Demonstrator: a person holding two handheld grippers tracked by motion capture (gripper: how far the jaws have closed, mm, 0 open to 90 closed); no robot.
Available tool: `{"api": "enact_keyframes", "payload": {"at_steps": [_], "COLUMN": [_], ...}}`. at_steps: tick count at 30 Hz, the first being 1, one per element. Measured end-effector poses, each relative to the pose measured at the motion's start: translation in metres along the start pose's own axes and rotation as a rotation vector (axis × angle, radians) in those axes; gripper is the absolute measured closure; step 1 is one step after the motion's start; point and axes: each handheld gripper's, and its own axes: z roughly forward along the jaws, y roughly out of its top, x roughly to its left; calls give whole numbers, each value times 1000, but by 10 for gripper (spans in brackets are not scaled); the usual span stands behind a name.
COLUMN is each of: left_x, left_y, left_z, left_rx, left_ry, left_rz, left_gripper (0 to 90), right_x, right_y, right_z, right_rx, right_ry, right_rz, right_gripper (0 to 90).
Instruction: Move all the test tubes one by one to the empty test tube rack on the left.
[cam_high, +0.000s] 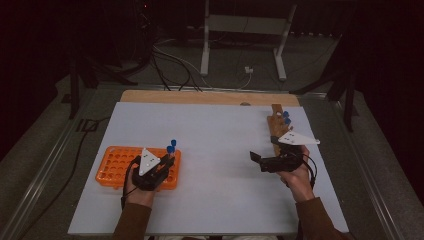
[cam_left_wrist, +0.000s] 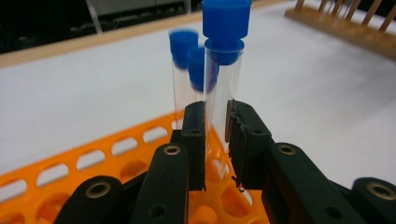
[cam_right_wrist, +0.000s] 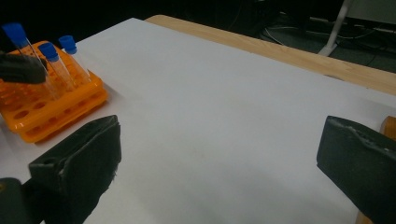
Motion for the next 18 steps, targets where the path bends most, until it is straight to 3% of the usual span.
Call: {"api": "enact_keyframes", "payload": {"at_steps": [12, 18], "left_x": [-1, -1], "left_y": [-5, -5], "left_z": [7, 7], "left_rx": [92, 97], "left_ry": [1, 1], "left_rz": [-14, -20], "left_gripper": [783, 781], "right_x": [0, 0], "right_y": [-1, -1], "right_z": [0, 0], "right_rx": [2, 3], "right_ry": [6, 5], "right_rz": [-4, -1], "right_gripper": [1, 1]}}
